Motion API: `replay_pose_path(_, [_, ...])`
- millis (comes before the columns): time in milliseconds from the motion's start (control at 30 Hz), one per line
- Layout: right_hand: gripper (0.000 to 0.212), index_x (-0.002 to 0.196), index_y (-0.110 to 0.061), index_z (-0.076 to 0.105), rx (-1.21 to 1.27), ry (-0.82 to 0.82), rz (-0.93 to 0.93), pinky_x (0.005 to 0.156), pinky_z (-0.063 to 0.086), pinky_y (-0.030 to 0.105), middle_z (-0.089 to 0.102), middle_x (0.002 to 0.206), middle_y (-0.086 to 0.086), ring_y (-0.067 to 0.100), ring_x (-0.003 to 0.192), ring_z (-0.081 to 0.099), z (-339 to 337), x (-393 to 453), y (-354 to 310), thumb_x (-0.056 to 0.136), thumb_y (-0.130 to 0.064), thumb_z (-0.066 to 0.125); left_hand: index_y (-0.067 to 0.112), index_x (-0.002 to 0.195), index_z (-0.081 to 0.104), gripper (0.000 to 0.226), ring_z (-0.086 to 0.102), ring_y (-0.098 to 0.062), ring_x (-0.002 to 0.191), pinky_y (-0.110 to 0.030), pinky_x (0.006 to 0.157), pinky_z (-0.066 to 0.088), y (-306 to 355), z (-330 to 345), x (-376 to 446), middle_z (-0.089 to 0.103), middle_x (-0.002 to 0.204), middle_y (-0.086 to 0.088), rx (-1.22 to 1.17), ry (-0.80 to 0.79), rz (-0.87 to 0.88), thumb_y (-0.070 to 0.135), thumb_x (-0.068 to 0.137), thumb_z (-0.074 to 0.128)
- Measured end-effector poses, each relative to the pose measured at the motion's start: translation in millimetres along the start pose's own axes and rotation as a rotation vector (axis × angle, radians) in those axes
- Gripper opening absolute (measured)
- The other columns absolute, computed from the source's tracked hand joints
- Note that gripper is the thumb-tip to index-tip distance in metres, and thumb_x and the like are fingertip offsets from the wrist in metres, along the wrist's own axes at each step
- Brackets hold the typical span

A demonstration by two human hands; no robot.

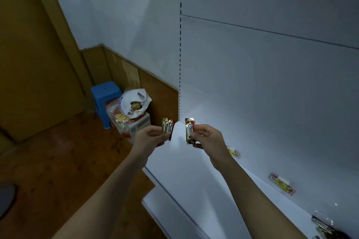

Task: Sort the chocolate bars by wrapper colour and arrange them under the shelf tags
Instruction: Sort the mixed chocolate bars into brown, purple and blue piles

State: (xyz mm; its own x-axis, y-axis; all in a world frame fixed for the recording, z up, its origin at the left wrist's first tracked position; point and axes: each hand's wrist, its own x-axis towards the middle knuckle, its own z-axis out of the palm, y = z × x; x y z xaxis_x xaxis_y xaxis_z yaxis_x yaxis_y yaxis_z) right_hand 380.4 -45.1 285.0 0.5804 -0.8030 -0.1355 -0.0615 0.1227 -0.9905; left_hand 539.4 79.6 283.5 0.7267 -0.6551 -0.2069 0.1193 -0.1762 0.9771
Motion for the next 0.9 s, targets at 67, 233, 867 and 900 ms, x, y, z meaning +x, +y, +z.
replay_pose_path(67, [0.014, 0.090, -0.020, 0.072, 0.005, 0.036, 0.008, 0.064, 0.055, 0.024, 0.073, 0.094, 0.002, 0.016, 0.080, 0.070, 11.0, 21.0, 6.8, 0.084, -0.007, 0.072, 0.011, 0.093, 0.071, 0.022, 0.069, -0.020, 0.090, -0.029, 0.075, 0.058, -3.4, -2.2, 31.3, 0.071, 0.097, -0.004, 0.016, -0.053, -0.008, 0.010, 0.074, 0.081])
replay_pose_path(233, [0.013, 0.095, -0.012, 0.070, 0.035, 0.226, 0.083, 0.067, 0.056, 0.025, 0.069, 0.100, 0.011, 0.024, 0.088, 0.069, 37.3, 78.0, 37.0, 0.084, -0.006, 0.071, 0.010, 0.091, 0.070, 0.023, 0.069, -0.020, 0.086, -0.025, 0.070, 0.058, -18.1, -6.9, 128.2, 0.071, 0.093, -0.003, 0.103, -0.190, -0.033, 0.012, 0.072, 0.083])
replay_pose_path(867, [0.010, 0.089, -0.015, 0.067, -0.146, 0.933, 0.469, 0.075, 0.056, 0.031, 0.072, 0.090, 0.002, 0.018, 0.082, 0.067, 84.6, 239.2, 245.9, 0.084, -0.007, 0.069, 0.005, 0.095, 0.063, 0.032, 0.068, -0.026, 0.078, -0.033, 0.069, 0.057, -190.7, 64.5, 348.2, 0.071, 0.092, -0.016, 0.474, -0.580, -0.083, -0.003, 0.070, 0.082])
replay_pose_path(900, [0.009, 0.089, -0.016, 0.068, -0.193, 0.933, 0.463, 0.073, 0.053, 0.026, 0.071, 0.087, -0.002, 0.016, 0.082, 0.066, 82.8, 245.6, 252.8, 0.084, -0.008, 0.069, 0.006, 0.095, 0.063, 0.033, 0.068, -0.025, 0.078, -0.033, 0.069, 0.057, -199.7, 69.6, 351.4, 0.071, 0.092, -0.016, 0.484, -0.577, -0.066, -0.003, 0.070, 0.082])
